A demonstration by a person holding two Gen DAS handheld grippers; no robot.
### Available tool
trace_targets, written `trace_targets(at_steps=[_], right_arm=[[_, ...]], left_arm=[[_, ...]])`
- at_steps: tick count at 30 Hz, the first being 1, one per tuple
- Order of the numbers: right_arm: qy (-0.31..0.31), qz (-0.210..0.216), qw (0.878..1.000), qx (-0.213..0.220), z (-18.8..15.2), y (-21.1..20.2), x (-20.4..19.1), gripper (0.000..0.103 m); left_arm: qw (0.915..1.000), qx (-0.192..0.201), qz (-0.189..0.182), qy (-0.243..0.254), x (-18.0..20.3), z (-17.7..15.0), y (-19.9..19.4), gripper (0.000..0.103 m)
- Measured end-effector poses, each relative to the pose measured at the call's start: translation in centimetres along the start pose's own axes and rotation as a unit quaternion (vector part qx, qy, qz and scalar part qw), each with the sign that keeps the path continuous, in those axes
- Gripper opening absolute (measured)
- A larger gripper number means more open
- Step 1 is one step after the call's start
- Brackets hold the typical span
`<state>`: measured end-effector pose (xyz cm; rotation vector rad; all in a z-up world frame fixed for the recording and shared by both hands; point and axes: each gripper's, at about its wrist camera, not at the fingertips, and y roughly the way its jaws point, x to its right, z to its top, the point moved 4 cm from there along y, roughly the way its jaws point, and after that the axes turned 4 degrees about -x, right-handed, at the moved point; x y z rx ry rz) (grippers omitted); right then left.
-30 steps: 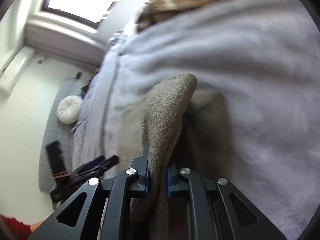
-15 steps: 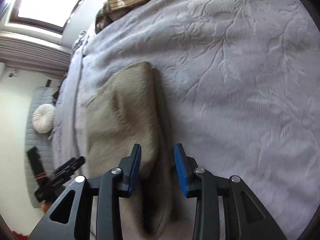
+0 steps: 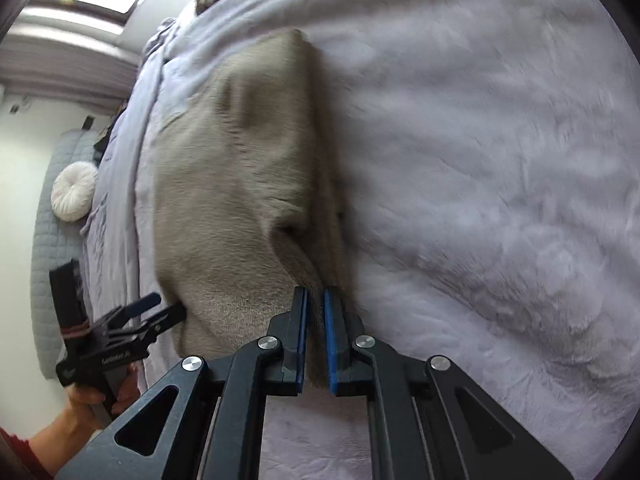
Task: Fold small clothes
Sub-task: 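Release the sweater edge with the right tool and hold both tools open above it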
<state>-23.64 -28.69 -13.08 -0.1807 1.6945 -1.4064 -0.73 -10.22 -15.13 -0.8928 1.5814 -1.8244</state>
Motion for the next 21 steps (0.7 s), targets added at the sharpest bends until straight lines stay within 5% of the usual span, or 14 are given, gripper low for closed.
trace_targets(at_steps=[3, 11, 15, 21], right_arm=[[0.013, -0.001, 1.000, 0.006, -0.9, -0.5, 2.1, 0.019], [0.016, -0.026, 1.000, 0.005, -1.6, -1.6, 1.1, 0.026], [0.043, 0.006, 0.999, 0.015, -2.5, -2.7, 0.7, 0.043], [0.099, 0.019, 0.995, 0.000, -3.7, -1.9, 2.2, 0.043]], left_arm=[[0.9999, -0.003, -0.006, -0.008, -0.3, -0.7, 0.1, 0.102], [0.9994, -0.016, -0.003, -0.030, -0.5, -1.7, -0.3, 0.102], [0.9985, -0.025, -0.005, -0.048, -0.8, -2.3, -0.4, 0.102], [0.9976, -0.033, 0.016, -0.058, -0.4, -4.0, -1.1, 0.102]])
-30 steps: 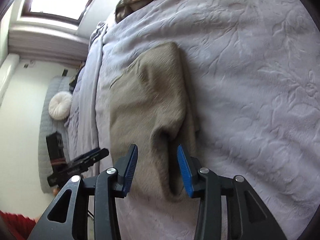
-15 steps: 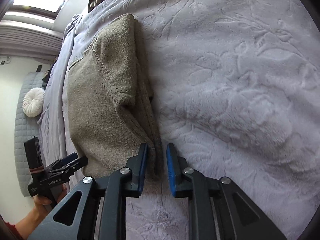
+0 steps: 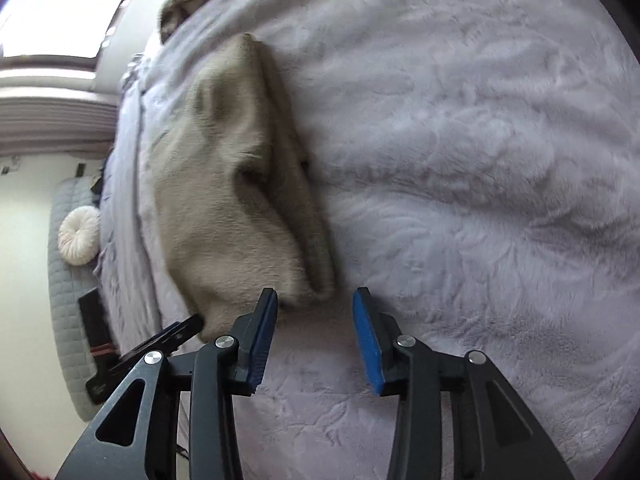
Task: Fold small clothes
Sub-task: 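Release the sweater edge with the right tool and hold both tools open above it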
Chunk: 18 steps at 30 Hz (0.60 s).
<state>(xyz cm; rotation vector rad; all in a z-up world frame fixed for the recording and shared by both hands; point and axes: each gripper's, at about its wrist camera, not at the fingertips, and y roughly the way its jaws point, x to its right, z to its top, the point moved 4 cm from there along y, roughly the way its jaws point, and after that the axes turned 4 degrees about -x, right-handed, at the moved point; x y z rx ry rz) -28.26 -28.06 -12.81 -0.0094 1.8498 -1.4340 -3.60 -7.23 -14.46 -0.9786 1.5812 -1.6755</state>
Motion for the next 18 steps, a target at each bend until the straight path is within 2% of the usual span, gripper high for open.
trace_targets(at_steps=[3, 10, 15, 18], right_arm=[[0.013, -0.012, 1.000, -0.012, 0.3, 0.6, 1.0, 0.043], [-0.029, -0.060, 0.997, -0.029, 0.1, 0.2, 0.0, 0.043], [-0.037, -0.077, 0.996, -0.037, -0.2, -0.8, 0.0, 0.043], [-0.037, -0.081, 0.995, -0.038, -0.3, -1.7, 0.5, 0.043]], left_arm=[[0.9999, 0.000, 0.014, 0.010, 0.6, -0.8, -1.2, 0.102], [0.9994, 0.009, 0.032, 0.004, 1.0, -3.4, -3.8, 0.102], [0.9992, 0.014, 0.038, 0.000, 2.0, -4.9, -5.1, 0.102], [0.9992, 0.016, 0.036, -0.001, 4.8, -6.5, -5.7, 0.102]])
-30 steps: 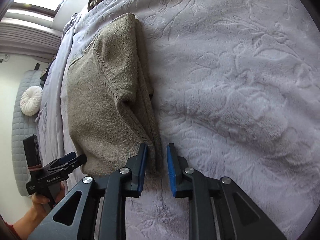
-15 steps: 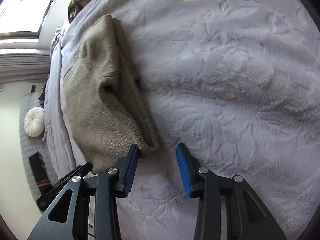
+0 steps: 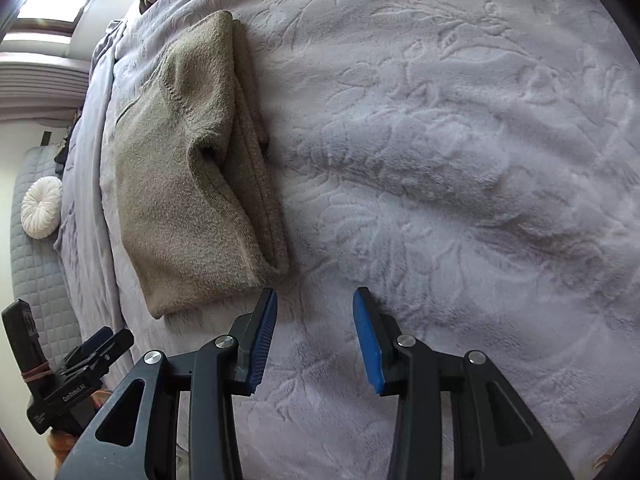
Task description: Fold small clothes
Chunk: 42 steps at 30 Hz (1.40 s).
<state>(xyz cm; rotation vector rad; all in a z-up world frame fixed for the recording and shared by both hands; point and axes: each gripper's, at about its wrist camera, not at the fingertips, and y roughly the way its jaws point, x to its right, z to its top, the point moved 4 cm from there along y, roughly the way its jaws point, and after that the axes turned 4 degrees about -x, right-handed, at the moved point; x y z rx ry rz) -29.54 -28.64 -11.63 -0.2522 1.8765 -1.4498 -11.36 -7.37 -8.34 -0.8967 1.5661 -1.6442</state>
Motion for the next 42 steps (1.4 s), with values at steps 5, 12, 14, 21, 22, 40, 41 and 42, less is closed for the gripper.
trace_targets(at_steps=[5, 12, 14, 21, 22, 40, 41, 42], right_arm=[[0.000, 0.001, 1.000, -0.001, -0.8, -1.1, 0.7, 0.043], [-0.010, 0.006, 1.000, -0.007, -1.0, -1.5, -0.1, 0.044], [-0.017, 0.008, 1.000, -0.008, -1.1, -1.6, -0.7, 0.044], [-0.038, 0.011, 0.999, -0.006, -0.4, -1.6, -2.2, 0.060], [-0.041, 0.013, 0.999, -0.005, -0.3, -1.6, -2.3, 0.060], [-0.139, -0.009, 0.990, 0.006, 3.2, -1.8, -6.3, 0.082], [-0.143, -0.010, 0.990, 0.006, 3.6, -1.7, -6.5, 0.082], [-0.145, -0.009, 0.989, 0.005, 4.0, -1.7, -6.7, 0.082]], left_arm=[[1.0000, -0.009, 0.004, -0.001, 0.7, -0.5, -1.9, 0.102], [1.0000, -0.003, 0.003, -0.006, 1.2, -0.5, -2.0, 0.102], [0.9999, 0.000, 0.006, -0.008, 1.1, -0.4, -2.0, 0.102], [0.9999, -0.008, 0.004, -0.010, 1.2, 0.1, -2.0, 0.102], [0.9999, -0.009, 0.007, -0.008, 1.2, 0.1, -1.9, 0.102], [0.9978, -0.035, 0.002, -0.056, 0.0, 1.1, 0.1, 0.102], [0.9978, -0.033, -0.001, -0.058, -0.1, 1.5, 0.1, 0.102], [0.9978, -0.031, -0.002, -0.059, -0.3, 1.9, 0.1, 0.102]])
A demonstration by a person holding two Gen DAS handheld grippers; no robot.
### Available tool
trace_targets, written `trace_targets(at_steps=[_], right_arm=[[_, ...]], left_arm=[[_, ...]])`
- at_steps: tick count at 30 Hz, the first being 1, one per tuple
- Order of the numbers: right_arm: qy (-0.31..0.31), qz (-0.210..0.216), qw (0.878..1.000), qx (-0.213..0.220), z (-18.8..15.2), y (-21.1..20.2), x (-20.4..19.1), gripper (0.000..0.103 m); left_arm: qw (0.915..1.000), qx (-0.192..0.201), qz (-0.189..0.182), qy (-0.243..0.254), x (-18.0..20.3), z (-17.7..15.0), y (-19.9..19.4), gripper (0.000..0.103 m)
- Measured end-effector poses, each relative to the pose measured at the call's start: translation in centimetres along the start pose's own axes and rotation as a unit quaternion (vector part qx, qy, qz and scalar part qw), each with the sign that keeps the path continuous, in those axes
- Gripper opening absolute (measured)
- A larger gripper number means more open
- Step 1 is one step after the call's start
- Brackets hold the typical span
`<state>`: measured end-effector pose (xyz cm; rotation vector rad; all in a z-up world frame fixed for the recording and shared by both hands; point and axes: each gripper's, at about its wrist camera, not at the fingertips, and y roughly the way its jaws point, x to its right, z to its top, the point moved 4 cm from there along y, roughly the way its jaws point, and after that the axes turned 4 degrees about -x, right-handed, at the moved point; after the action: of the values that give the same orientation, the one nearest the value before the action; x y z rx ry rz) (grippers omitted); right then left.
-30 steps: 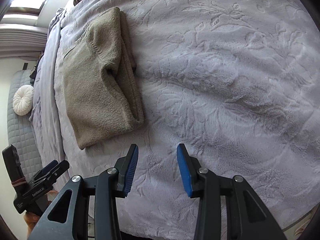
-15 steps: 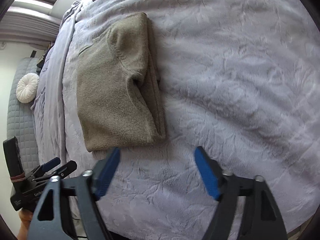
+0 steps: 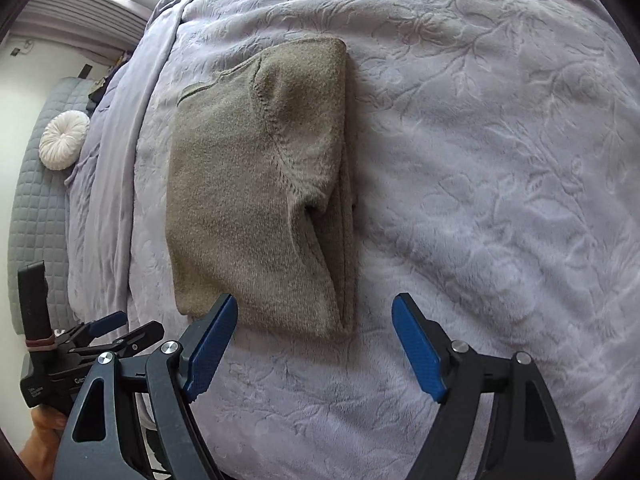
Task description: Fold small clothes
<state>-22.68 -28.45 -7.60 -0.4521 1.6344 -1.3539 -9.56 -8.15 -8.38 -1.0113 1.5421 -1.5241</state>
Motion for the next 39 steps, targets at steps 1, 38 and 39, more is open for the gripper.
trace_targets(at_steps=[1, 38, 39], right_arm=[[-0.001, 0.002, 1.000, -0.001, 0.5, 0.1, -0.1, 0.082], [0.074, 0.284, 0.954, -0.057, 12.4, 9.9, 0.8, 0.036], [0.077, 0.293, 0.952, -0.055, 12.2, 9.4, 0.3, 0.036]], left_arm=[[1.0000, 0.002, -0.001, -0.001, 0.0, 0.4, 0.0, 0.102], [0.9753, 0.046, -0.208, 0.059, 3.5, 14.9, 2.9, 0.044], [0.9751, 0.048, -0.207, 0.062, 3.6, 14.8, 2.4, 0.044]])
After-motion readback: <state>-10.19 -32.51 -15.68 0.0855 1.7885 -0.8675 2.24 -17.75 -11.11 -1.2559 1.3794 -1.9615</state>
